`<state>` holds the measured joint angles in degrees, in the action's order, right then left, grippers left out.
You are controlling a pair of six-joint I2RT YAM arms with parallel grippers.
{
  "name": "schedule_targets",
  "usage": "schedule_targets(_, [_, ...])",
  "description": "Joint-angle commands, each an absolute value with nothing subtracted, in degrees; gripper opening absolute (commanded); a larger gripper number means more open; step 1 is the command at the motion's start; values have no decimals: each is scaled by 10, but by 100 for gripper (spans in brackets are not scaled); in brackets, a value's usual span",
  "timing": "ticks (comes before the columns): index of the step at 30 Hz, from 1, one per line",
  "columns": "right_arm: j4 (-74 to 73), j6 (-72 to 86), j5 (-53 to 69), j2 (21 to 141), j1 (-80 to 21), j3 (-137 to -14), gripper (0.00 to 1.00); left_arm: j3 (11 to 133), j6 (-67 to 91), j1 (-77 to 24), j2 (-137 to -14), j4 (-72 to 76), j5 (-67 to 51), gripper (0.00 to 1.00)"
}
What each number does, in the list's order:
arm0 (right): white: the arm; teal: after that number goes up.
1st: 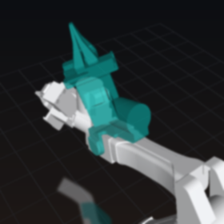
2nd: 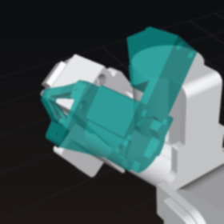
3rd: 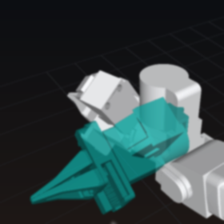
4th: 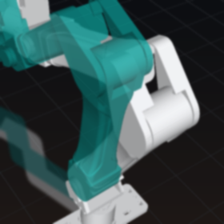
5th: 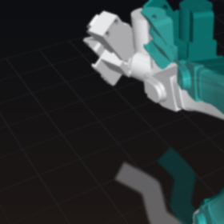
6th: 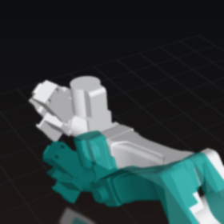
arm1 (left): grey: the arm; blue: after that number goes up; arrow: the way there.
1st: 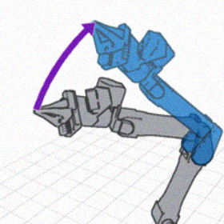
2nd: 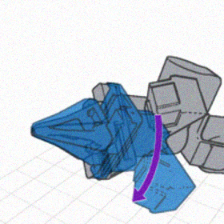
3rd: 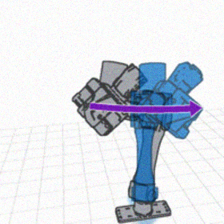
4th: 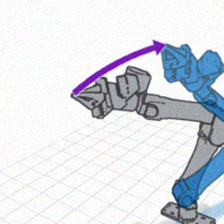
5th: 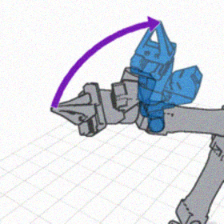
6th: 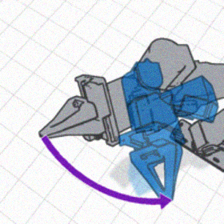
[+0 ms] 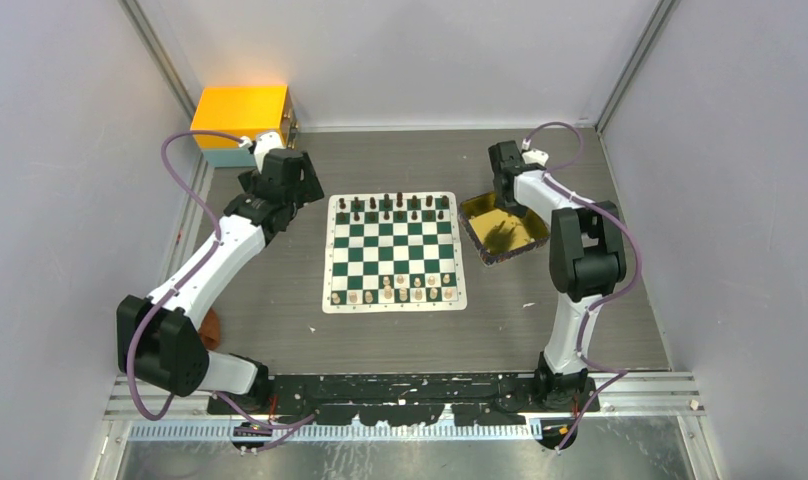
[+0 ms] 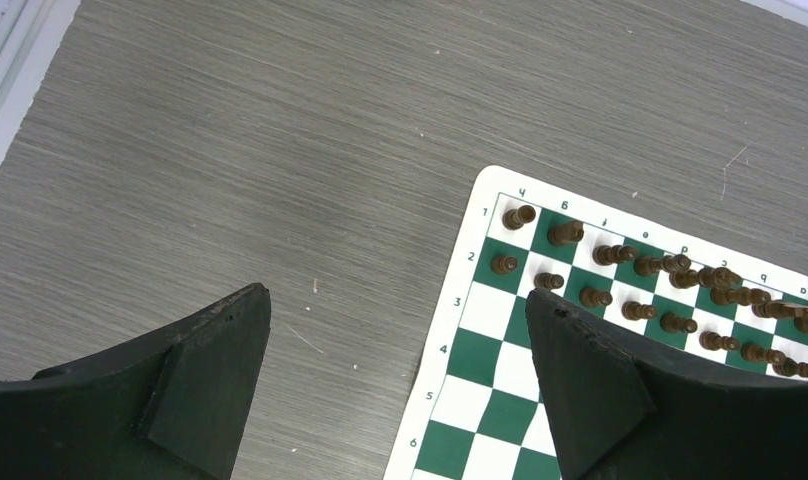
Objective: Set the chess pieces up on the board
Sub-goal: Pick up the chess piece from the storage box.
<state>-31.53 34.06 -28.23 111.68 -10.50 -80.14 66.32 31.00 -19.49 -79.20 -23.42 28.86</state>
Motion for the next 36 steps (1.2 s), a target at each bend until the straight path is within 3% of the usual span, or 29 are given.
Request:
schedule_targets(1, [-292,347,-285,1116,-98,-834,37,684,301,-192,-794,-215,294,99])
schedule_targets(36, [-284,337,-255,1157,-75,-868,36,693,295,-192,-812,-211,293,99])
